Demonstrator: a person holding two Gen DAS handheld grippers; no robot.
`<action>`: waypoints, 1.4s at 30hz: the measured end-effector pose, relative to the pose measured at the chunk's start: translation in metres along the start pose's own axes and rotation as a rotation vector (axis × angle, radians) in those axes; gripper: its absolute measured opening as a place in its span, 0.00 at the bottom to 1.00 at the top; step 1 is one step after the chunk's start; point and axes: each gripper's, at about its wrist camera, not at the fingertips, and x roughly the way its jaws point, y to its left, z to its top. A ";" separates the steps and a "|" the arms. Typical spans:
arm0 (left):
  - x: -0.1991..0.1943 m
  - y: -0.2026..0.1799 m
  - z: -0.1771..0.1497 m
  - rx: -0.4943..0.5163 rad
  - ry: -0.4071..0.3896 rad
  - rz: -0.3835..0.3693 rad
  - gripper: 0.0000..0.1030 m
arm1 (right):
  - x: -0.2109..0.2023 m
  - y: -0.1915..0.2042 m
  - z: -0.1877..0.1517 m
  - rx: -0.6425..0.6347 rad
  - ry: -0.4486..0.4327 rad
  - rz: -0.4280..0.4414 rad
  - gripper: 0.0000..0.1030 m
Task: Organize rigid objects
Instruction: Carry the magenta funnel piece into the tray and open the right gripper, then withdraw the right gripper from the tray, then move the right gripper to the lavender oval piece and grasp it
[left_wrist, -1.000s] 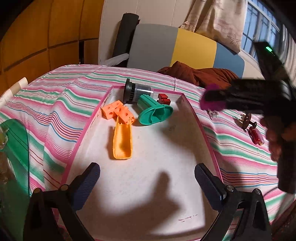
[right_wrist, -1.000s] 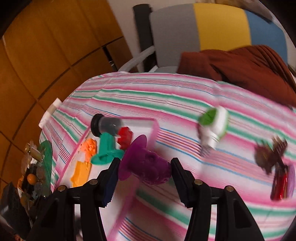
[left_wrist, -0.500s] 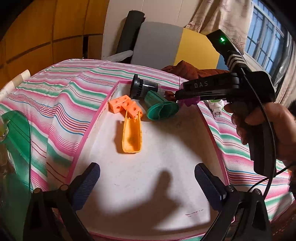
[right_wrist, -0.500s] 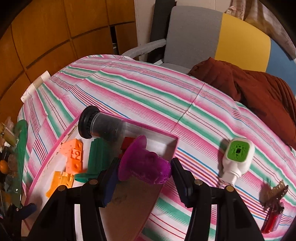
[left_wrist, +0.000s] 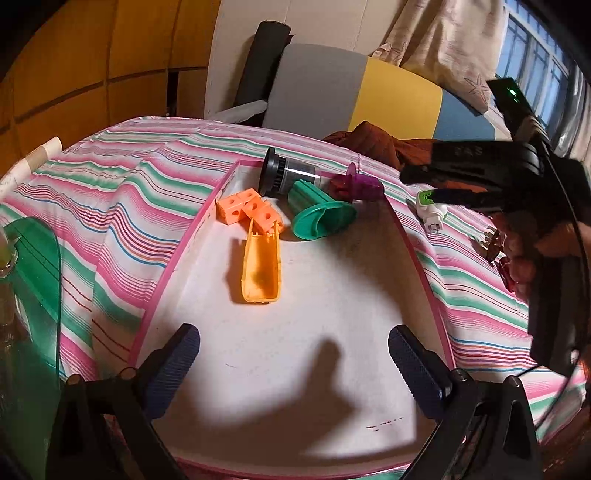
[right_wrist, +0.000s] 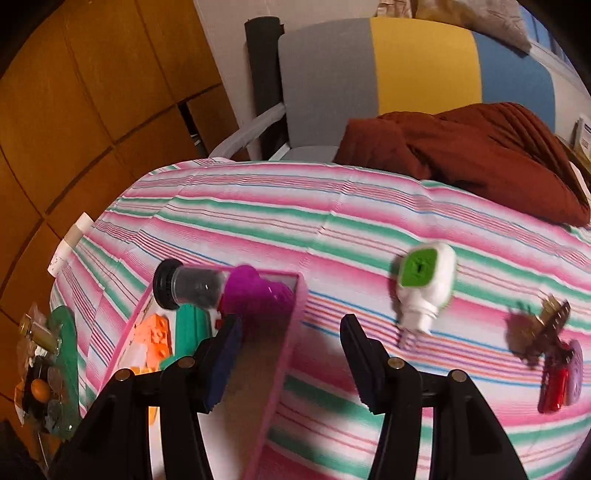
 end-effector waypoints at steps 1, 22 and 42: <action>0.000 -0.001 0.000 0.001 0.000 0.000 1.00 | -0.002 -0.002 -0.001 -0.001 0.002 -0.004 0.54; -0.023 -0.036 -0.006 0.046 -0.040 -0.116 1.00 | -0.042 -0.071 -0.086 0.074 0.052 -0.109 0.54; -0.028 -0.121 -0.026 0.322 -0.023 -0.187 1.00 | -0.086 -0.192 -0.103 0.324 0.100 -0.280 0.54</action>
